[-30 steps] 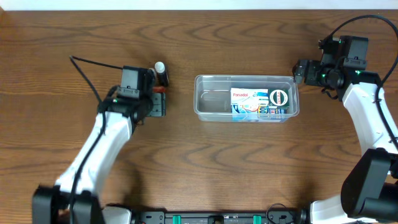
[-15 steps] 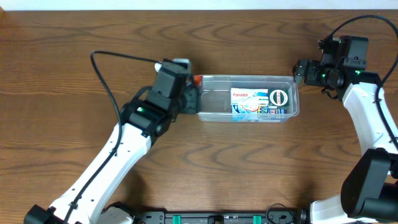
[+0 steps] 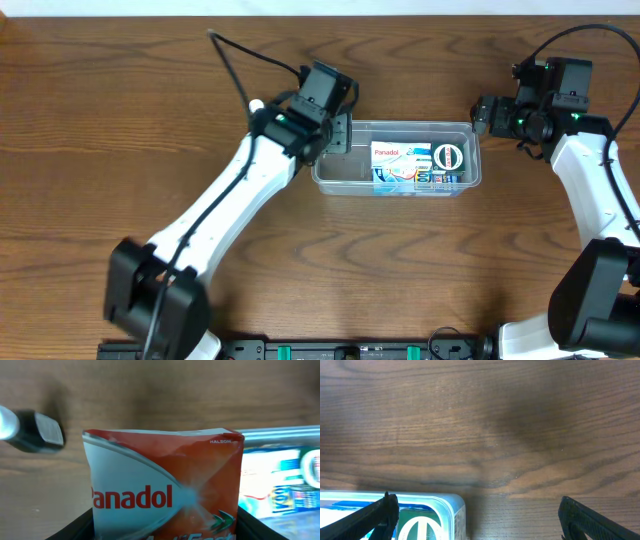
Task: Pack container
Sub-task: 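Lift the red packet with the left gripper toward the container, then lower the red packet into the container's left end with the left gripper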
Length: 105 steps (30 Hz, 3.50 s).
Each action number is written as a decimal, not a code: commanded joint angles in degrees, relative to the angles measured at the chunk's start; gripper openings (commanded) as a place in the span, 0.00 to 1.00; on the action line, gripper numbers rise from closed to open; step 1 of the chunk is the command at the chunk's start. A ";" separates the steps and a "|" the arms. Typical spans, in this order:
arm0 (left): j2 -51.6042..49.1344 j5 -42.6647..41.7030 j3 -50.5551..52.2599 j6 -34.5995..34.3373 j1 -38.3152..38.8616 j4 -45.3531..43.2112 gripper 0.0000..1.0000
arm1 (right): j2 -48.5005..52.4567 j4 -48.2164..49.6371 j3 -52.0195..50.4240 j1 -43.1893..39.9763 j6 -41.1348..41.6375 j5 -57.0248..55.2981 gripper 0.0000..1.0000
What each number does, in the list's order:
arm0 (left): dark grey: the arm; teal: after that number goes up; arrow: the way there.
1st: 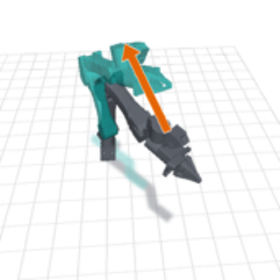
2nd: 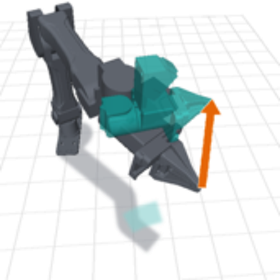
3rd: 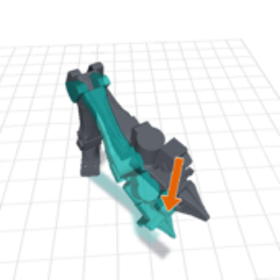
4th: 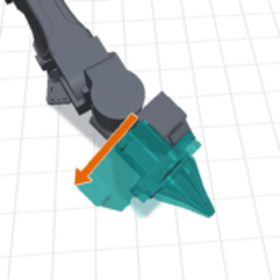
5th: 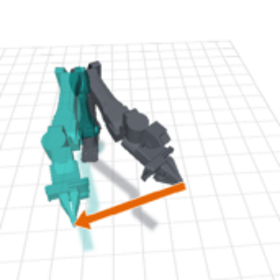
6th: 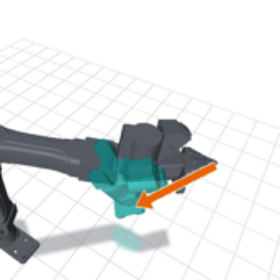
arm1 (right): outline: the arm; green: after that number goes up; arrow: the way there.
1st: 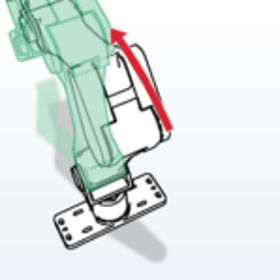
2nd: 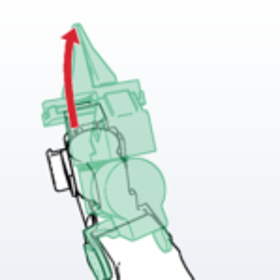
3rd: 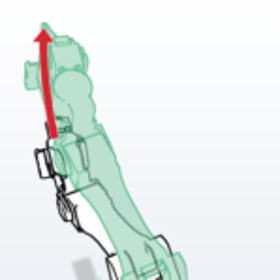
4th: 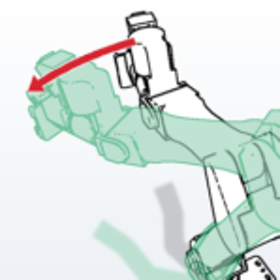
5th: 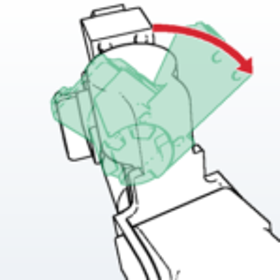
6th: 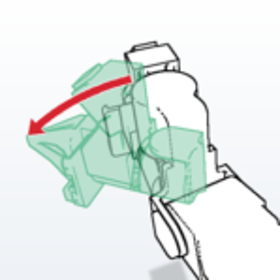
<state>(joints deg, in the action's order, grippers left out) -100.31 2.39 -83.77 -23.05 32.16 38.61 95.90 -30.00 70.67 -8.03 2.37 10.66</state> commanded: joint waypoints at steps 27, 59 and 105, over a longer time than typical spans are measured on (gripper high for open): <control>-11.21 1.33 -1.09 -2.60 4.85 -4.79 0.60 | 0.11 0.00 0.87 -0.24 0.37 -0.13 0.99; -15.45 1.29 -1.07 -5.14 4.85 -7.30 0.59 | 0.11 -0.02 0.87 -0.24 0.37 -0.13 0.99; -14.97 0.63 -1.14 -5.09 6.67 -5.68 0.79 | 0.11 0.00 0.87 -0.24 0.37 -0.13 0.99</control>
<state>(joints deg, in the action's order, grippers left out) -115.04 2.98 -84.60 -27.68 38.79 32.97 95.90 -30.00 70.67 -8.03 2.37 10.66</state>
